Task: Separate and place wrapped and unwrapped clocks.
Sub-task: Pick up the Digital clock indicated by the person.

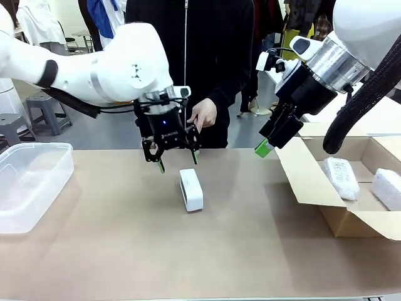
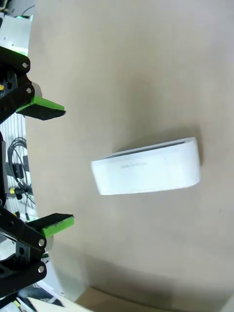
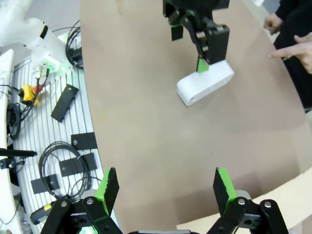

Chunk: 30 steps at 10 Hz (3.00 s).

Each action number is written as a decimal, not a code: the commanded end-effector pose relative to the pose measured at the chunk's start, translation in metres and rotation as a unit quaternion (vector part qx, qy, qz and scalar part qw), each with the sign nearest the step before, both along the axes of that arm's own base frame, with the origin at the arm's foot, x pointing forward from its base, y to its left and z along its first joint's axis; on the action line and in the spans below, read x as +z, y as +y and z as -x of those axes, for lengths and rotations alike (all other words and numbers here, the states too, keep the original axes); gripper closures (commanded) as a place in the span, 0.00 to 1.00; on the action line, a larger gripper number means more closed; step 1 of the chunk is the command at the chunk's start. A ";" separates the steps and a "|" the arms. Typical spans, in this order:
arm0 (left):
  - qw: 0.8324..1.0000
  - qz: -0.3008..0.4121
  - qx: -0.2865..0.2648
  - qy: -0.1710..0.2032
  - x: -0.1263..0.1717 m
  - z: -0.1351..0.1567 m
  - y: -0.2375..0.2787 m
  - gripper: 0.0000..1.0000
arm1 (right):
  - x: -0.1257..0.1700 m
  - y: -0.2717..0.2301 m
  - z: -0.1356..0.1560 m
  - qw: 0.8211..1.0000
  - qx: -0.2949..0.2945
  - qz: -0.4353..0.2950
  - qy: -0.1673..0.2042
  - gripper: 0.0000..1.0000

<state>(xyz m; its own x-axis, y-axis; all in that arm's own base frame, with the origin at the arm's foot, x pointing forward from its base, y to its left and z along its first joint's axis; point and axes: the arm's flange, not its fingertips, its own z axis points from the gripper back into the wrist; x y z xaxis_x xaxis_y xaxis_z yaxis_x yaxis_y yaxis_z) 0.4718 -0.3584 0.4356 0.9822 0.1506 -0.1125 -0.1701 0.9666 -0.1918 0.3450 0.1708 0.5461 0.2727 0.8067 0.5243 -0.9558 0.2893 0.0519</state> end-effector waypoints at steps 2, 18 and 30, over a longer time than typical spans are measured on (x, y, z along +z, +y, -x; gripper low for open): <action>0.998 -0.033 0.036 -0.028 -0.024 0.000 -0.026 0.00 | 0.002 0.001 -0.002 1.000 -0.006 -0.001 0.010 0.00; 0.994 -0.072 0.033 -0.081 -0.085 -0.016 -0.045 0.00 | 0.002 0.001 -0.002 1.000 -0.006 -0.001 0.010 0.00; 0.994 -0.070 0.037 -0.077 -0.090 -0.021 -0.043 0.78 | 0.002 0.001 -0.002 1.000 -0.006 -0.001 0.010 0.00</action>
<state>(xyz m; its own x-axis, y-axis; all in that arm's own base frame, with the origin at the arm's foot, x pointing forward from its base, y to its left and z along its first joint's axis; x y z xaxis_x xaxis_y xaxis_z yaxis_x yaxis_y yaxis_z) 0.4907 -0.3992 0.3448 0.9747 0.2165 0.0556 -0.2111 0.9733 -0.0899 0.3452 0.1703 0.5459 0.2741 0.8068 0.5235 -0.9555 0.2902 0.0532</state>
